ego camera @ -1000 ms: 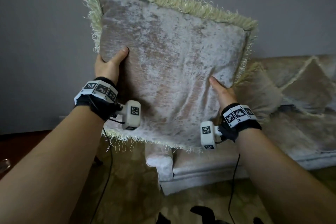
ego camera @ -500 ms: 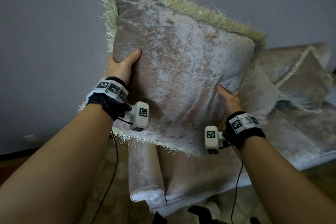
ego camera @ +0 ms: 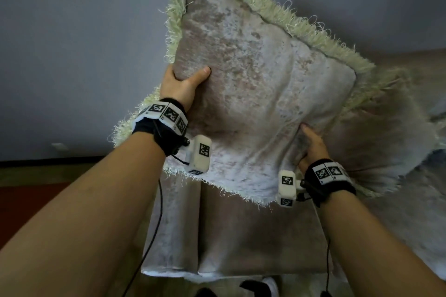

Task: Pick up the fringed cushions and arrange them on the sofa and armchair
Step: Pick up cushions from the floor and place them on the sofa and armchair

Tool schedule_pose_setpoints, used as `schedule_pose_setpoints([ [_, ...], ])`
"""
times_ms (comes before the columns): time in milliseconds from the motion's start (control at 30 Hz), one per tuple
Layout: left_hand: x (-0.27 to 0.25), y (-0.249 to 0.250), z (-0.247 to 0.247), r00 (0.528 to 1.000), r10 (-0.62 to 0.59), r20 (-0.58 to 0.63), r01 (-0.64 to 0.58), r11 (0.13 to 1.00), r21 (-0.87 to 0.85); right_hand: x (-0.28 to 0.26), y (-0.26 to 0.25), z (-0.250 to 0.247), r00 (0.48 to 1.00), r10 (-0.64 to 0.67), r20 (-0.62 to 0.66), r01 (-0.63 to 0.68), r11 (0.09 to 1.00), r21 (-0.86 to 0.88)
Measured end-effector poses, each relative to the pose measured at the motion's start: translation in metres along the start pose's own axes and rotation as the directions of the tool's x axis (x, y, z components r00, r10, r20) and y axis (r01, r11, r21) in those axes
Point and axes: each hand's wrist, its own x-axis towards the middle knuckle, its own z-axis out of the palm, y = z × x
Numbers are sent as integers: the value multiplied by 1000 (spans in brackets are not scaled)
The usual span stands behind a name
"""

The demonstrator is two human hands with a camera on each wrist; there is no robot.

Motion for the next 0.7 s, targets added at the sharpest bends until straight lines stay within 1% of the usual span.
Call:
schedule_pose_setpoints([
  [100,17,-20,14,1000,-24,8,24,999,39,22,14,-2,997,67,32,-68,996,58],
  [200,33,-43,25,996,-89,14,89,996,30,50,30,-7,994,108,-3,-107,988,115],
  [267,43,-58,32,992,-128,0,128,991,49,64,37,-8,991,133,-20,-130,985,110],
  [367,62,-85,40,986,-163,-27,165,982,92,75,40,-3,984,176,3,-175,981,81],
  [433,73,-97,47,985,-170,-17,171,976,133,87,44,-1,982,190,-5,-190,979,74],
  [533,92,-114,57,983,-184,8,181,971,156,111,55,1,978,208,-18,-205,973,109],
  [633,115,-133,66,986,-159,43,150,976,155,133,67,4,974,220,-48,-209,962,177],
  [700,132,-145,74,987,-154,55,143,977,160,143,71,8,974,219,-61,-205,961,186],
])
